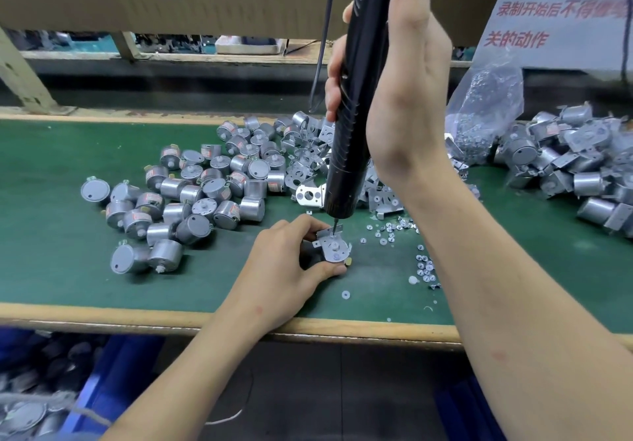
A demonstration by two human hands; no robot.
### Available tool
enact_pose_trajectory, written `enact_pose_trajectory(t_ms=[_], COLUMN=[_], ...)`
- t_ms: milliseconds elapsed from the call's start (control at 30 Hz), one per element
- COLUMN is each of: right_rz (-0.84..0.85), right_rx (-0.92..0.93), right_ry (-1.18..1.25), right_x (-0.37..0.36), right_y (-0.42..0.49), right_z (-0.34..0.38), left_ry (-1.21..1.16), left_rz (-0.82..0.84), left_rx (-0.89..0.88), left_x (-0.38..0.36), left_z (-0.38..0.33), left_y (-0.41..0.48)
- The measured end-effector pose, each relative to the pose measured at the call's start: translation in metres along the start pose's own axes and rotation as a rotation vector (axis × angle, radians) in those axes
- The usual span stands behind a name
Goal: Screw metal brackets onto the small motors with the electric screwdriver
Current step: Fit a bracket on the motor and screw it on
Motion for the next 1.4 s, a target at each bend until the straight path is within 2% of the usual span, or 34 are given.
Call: enact_pose_trajectory(t_ms=[633, 900, 1400], right_rz=[0.031, 0.128, 0.038], right_rx=[0.002, 0.001, 0.08], right_ry=[-0.003, -0.049, -0.108], right_x=[0.0, -0.019, -0.011], right_y=[0.002, 0.001, -0.002], right_z=[-0.005, -0.008, -0.004], left_ry=[0.016, 0.052, 0.089], left_rz=[-0.02, -0.045, -0.074], left_rx=[-0.007, -0.03, -0.046], left_x=[-0.001, -0.002, -0.002], left_z=[0.0, 0.002, -0.001], left_y=[-0.001, -0.001, -0.002])
Point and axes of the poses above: each hand's wrist, its own y-axis towards the middle knuckle, its own x-axis out of the back of the hand, z = x × y, the point moved 6 cm from there along y, towards the middle knuckle, and after that the axes turned 5 degrees about y, right-handed, at the moved point
